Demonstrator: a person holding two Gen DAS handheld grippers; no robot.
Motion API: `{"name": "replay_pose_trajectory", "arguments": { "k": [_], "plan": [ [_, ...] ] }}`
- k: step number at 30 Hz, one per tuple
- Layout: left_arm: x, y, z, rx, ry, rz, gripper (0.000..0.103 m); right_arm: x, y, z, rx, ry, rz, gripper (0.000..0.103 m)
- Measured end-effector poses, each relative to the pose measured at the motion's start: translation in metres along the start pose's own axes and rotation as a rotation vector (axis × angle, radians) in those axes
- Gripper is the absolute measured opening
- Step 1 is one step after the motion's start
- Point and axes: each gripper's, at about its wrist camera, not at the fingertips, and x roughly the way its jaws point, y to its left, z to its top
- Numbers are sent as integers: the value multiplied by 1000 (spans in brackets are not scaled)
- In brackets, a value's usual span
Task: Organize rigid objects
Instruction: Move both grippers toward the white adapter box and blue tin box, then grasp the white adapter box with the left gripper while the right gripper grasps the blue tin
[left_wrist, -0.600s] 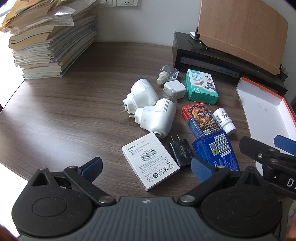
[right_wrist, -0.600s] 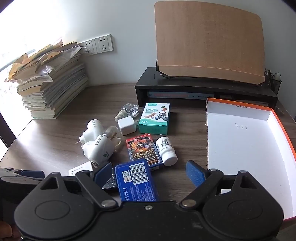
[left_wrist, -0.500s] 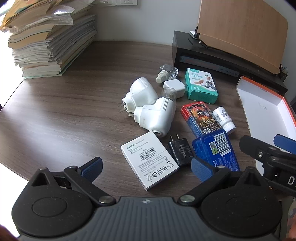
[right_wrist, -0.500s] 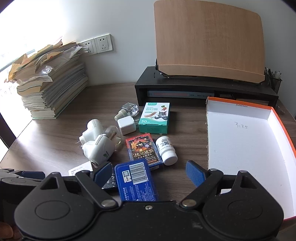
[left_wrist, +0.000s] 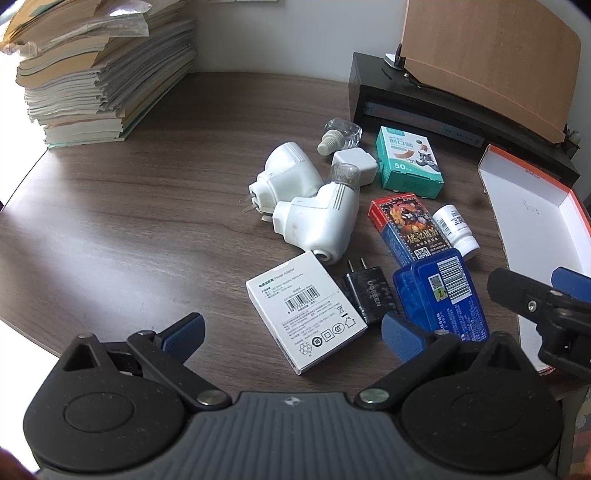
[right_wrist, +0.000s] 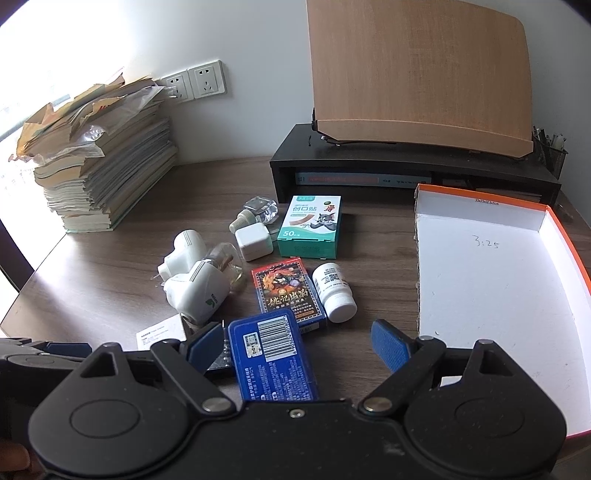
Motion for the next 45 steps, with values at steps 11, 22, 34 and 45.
{"name": "replay_pose_trajectory", "arguments": {
  "k": [11,22,34,45],
  "plan": [
    [11,10,-1,-25,20,14,103,5,-1,0,7,26,-1,102],
    [40,8,10,-72,48,21,103,9,-7,1,18,21,5,102],
    [33,31,7,-132,43,9,103,16,-11,1,39,0,33,102],
    [35,39,4,-117,42,47,103,16,-14,-3,24,13,40,102]
  ]
}}
